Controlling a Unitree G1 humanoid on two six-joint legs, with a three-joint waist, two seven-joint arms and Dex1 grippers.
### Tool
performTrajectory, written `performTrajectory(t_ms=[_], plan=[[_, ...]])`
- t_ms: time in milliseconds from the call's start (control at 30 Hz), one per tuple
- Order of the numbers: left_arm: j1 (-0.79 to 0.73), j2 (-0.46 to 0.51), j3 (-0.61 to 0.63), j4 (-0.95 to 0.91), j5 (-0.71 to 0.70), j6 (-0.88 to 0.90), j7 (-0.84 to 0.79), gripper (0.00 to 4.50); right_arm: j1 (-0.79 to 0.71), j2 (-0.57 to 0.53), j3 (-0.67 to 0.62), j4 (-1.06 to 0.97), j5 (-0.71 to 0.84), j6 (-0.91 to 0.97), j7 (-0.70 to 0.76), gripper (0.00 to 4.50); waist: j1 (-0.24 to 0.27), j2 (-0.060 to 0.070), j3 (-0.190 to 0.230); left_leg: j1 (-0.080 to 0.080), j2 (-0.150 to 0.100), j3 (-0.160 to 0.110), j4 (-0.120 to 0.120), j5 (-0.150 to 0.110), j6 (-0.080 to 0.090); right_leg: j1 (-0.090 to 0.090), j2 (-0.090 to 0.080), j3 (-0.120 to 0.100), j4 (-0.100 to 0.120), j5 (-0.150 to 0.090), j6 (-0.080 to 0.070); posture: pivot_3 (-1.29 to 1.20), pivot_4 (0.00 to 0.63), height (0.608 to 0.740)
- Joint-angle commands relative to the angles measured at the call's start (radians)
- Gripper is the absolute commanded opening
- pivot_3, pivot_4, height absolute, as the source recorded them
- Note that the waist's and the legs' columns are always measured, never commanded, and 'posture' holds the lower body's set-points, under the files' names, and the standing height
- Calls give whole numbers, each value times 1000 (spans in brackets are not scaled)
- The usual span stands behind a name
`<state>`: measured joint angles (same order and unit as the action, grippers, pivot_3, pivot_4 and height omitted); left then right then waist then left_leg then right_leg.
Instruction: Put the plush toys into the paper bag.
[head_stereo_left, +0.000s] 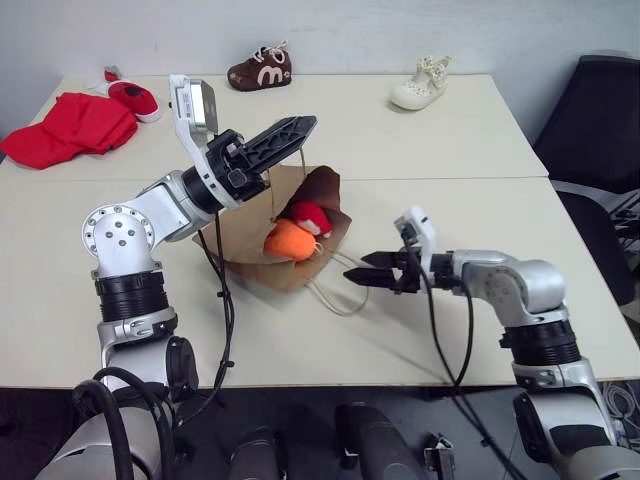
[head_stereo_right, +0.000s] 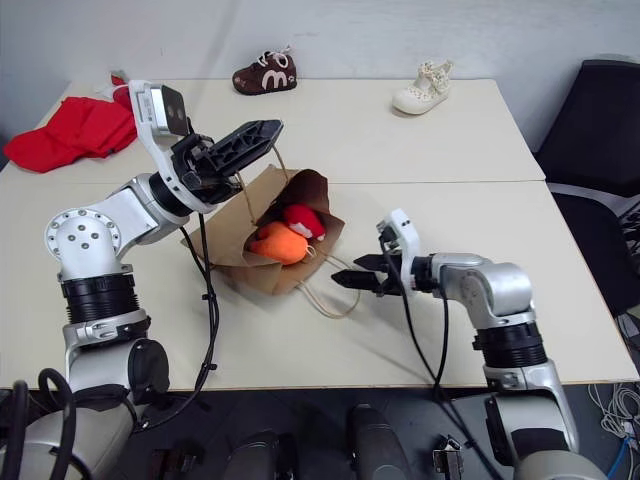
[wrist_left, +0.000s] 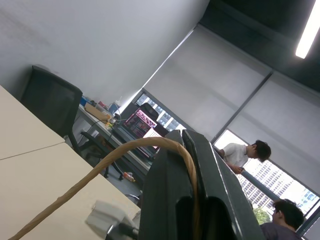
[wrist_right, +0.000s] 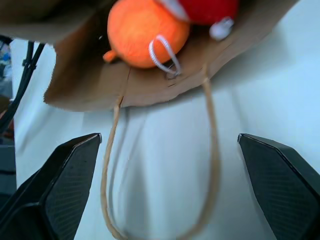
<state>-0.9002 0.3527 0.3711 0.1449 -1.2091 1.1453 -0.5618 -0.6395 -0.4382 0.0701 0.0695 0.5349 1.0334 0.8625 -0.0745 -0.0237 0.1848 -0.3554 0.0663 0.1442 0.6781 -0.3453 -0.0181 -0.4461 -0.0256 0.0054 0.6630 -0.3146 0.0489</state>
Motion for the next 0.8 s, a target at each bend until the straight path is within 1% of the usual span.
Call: performTrajectory(t_ms=[33, 67, 100, 233, 267, 300, 433, 500, 633, 700, 800], plan=[[-35, 6, -10, -2, -9, -7, -18, 0, -16, 38, 5, 21, 16, -24, 11, 4084, 1, 0, 0, 0, 0, 0, 0, 0, 0, 0, 0, 0, 0, 0, 0, 0, 150, 740], [-37, 7, -12, 0, -7, -8, -20, 0, -17, 46, 7, 22, 22, -15, 14, 3913, 1, 0, 0, 0, 0, 0, 0, 0, 0, 0, 0, 0, 0, 0, 0, 0, 150, 740], [-40, 7, -14, 2, -6, -10, -22, 0, -18, 52, 3, 14, 31, -8, 16, 3651, 1, 0, 0, 0, 0, 0, 0, 0, 0, 0, 0, 0, 0, 0, 0, 0, 150, 740], [-51, 13, -20, 16, 0, -19, -32, 0, -22, 58, -57, -34, 109, 66, 15, 2158, 7, 0, 0, 0, 0, 0, 1, 0, 0, 0, -1, 0, 0, 0, 0, 0, 150, 740], [-53, 15, -22, 17, 4, -22, -36, 0, -22, 56, -83, -52, 144, 98, 13, 1780, 10, 0, 0, 0, 0, 0, 1, 0, 0, 0, -1, 0, 0, 0, 0, 0, 150, 740], [-55, 17, -23, 19, 7, -25, -40, 0, -22, 53, -107, -69, 174, 127, 9, 1508, 15, 0, 0, 0, 0, 0, 1, 0, 0, 0, -1, 0, 0, 0, 0, 0, 150, 740], [-56, 44, -35, 20, 43, -54, -69, 0, -36, 38, -244, -158, 341, 283, -23, 16, 20, 0, 0, -1, 0, -1, 1, 0, 0, 0, -1, 0, 0, 0, 0, 0, 150, 740], [-57, 80, -44, 29, 75, -70, -106, 0, -67, 30, -329, -172, 416, 353, -60, 16, 18, 0, 0, 0, 0, -1, 1, 0, 0, 0, 0, 0, 0, 0, 0, 0, 150, 740], [-62, 181, -92, 56, 160, -99, -213, 0, -175, 5, -477, -118, 527, 477, -145, 16, 18, 0, 0, 0, 0, 0, 0, 0, 0, 0, 0, 0, 0, 0, 0, 0, 150, 740], [-69, 228, -120, 73, 208, -129, -275, 0, -222, -24, -510, -89, 564, 518, -149, 16, 19, 0, 0, -1, 0, -1, 0, 0, 0, 0, 0, -1, 0, 0, 0, 0, 150, 740], [-72, 298, -179, 79, 281, -169, -380, 0, -290, -33, -544, -19, 548, 515, -216, 16, 19, 0, 0, -1, 0, 0, 0, 0, 1, 0, 0, -1, -1, 0, 0, 0, 150, 740]])
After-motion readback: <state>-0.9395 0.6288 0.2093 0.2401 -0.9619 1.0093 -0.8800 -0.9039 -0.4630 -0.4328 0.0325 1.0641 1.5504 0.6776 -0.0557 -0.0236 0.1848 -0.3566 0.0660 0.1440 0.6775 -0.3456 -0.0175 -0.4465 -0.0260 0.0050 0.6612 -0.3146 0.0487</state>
